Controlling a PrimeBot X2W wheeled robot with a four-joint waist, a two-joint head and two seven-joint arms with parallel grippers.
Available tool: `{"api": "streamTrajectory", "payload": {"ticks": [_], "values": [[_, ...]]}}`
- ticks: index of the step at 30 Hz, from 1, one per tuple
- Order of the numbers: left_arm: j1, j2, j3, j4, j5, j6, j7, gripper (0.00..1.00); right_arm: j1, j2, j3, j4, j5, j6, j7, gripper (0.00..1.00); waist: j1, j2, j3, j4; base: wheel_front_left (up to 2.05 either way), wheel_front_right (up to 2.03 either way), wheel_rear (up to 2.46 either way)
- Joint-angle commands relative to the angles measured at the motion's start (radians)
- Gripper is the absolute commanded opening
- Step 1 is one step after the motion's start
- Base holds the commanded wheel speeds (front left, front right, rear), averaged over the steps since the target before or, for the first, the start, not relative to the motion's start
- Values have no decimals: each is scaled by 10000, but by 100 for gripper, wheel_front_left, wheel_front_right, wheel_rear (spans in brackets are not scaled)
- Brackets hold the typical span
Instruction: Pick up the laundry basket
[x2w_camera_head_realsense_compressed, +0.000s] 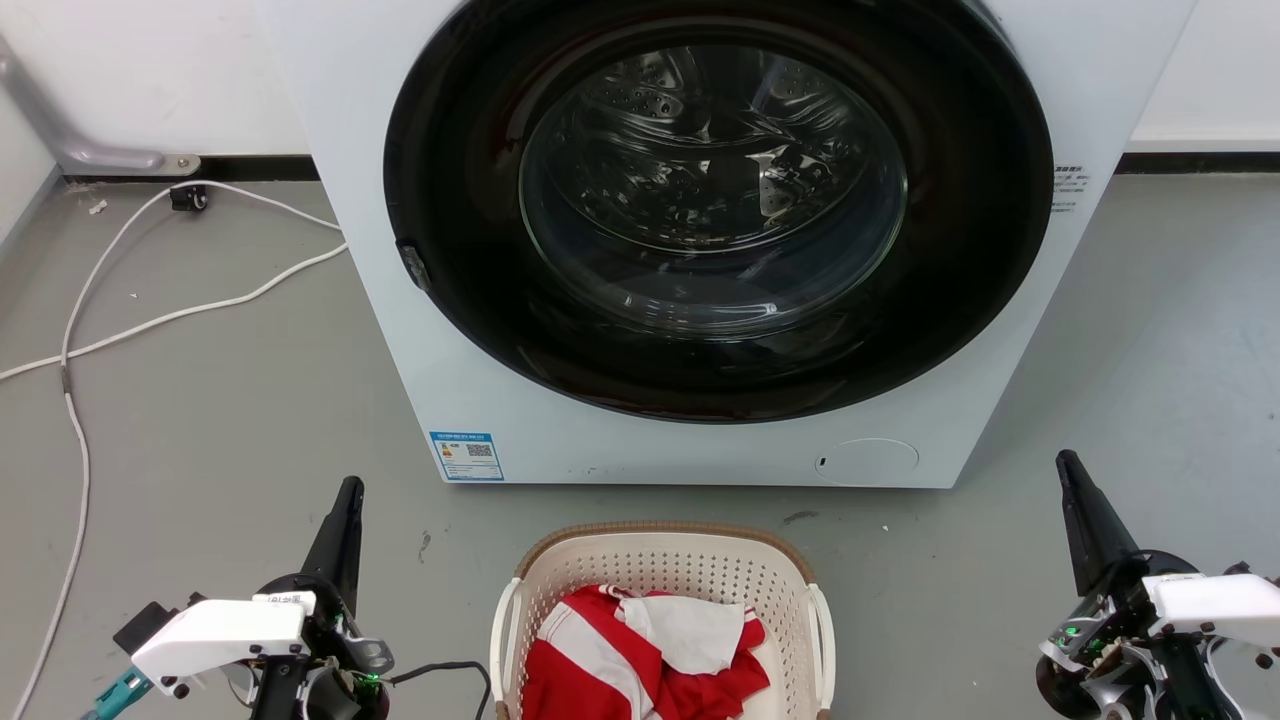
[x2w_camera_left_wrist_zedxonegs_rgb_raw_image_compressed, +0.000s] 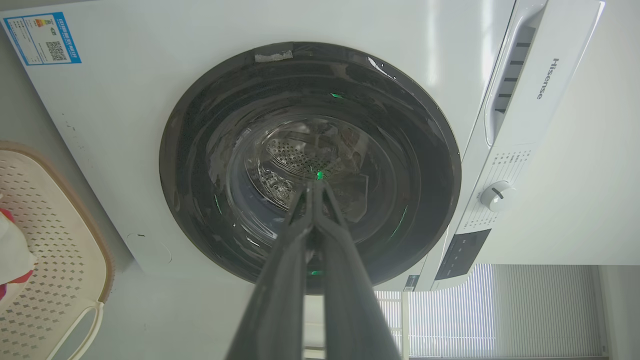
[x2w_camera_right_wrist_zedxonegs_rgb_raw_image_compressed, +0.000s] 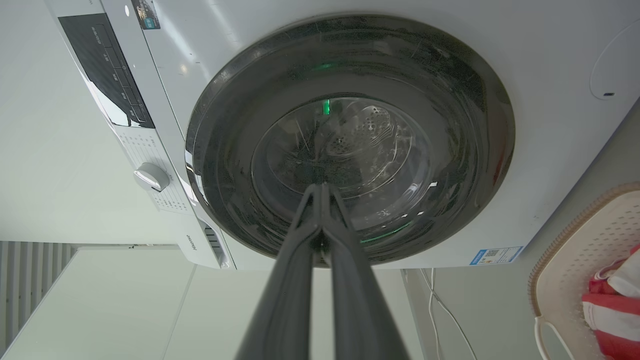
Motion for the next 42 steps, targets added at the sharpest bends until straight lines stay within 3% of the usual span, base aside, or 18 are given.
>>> {"api": "streamTrajectory", "payload": {"ticks": [1, 42], "values": [[-101, -9, 29, 14, 36, -34, 65, 0, -115, 28, -16, 7, -69, 0, 16, 0, 0, 0, 0, 0, 0, 0, 0], [-103, -46, 80, 15, 93, -32, 76, 0, -121, 67, -68, 10, -94, 0, 58, 0, 0, 0, 0, 0, 0, 0, 0]]}}
